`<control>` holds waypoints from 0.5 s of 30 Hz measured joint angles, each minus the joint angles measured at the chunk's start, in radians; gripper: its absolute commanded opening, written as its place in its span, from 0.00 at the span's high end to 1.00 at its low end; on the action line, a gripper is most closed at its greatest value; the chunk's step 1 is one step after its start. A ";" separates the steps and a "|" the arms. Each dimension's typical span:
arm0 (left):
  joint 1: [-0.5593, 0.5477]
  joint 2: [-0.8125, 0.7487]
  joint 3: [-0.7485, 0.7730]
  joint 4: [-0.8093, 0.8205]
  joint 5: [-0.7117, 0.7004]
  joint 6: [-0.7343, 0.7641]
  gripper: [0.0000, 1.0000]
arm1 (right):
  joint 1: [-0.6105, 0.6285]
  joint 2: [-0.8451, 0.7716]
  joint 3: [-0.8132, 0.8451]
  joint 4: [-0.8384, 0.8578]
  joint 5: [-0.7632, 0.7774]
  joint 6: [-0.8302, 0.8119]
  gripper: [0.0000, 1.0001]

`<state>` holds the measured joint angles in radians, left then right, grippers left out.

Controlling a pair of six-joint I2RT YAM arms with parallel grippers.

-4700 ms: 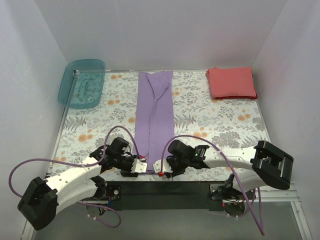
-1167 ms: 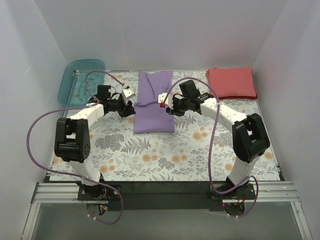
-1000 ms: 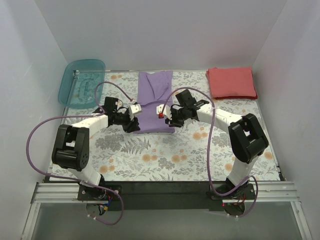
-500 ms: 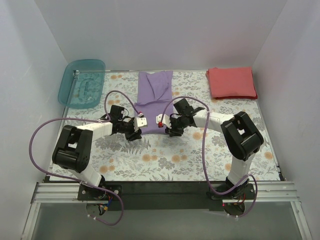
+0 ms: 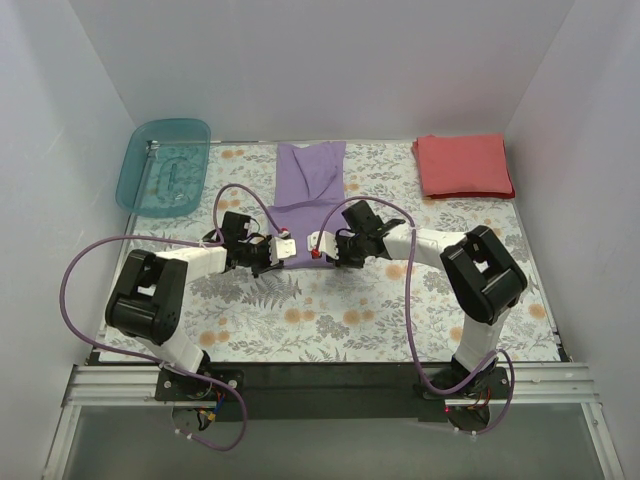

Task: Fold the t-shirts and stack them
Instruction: Fold the tshirt

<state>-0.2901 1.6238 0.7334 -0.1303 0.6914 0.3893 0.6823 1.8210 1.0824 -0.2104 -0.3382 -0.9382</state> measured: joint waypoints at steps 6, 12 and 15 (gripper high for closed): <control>0.000 -0.027 0.011 -0.038 -0.003 -0.004 1.00 | 0.000 -0.052 -0.019 -0.022 0.023 0.000 0.99; 0.001 -0.113 0.051 -0.095 0.008 -0.024 1.00 | -0.002 -0.166 -0.021 -0.053 0.018 0.000 0.99; 0.009 -0.144 0.106 -0.133 0.023 -0.042 1.00 | -0.011 -0.209 -0.004 -0.101 0.008 0.001 0.99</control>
<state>-0.2810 1.4799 0.8391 -0.2634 0.7147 0.3473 0.6716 1.6123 1.0782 -0.3119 -0.3305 -0.9375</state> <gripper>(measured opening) 0.021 0.023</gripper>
